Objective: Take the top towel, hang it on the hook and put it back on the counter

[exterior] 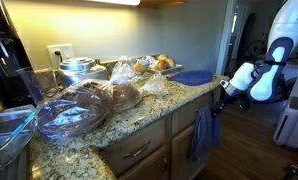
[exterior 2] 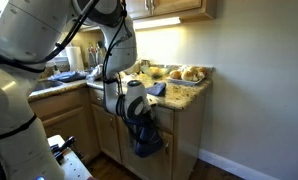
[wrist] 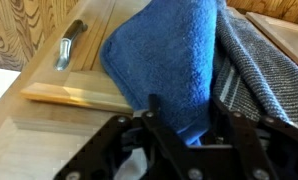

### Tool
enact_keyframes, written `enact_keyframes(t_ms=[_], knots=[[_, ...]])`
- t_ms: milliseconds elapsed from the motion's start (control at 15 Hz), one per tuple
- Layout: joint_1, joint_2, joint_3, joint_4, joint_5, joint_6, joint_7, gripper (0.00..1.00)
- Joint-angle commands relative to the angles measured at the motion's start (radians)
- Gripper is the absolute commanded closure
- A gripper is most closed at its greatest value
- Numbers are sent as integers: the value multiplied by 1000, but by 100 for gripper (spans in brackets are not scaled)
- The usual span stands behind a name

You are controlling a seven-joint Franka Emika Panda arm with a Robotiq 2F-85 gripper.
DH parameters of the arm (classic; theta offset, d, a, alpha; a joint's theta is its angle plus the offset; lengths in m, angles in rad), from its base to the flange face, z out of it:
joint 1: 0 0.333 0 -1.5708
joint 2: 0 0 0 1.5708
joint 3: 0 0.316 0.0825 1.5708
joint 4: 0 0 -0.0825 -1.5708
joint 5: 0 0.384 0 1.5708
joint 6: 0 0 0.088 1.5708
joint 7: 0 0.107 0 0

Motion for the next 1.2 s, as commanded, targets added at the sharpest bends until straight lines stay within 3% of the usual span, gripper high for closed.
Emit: enact_keyframes(t_ms=[0,133,333,1133], knots=[[-32,8,17,1,-3,23,-35,77],[-29,3,15,-6,-2,23,-37,89],[-27,-15,15,-37,-6,23,-41,95],[15,-147,-17,-152,16,19,-42,91]])
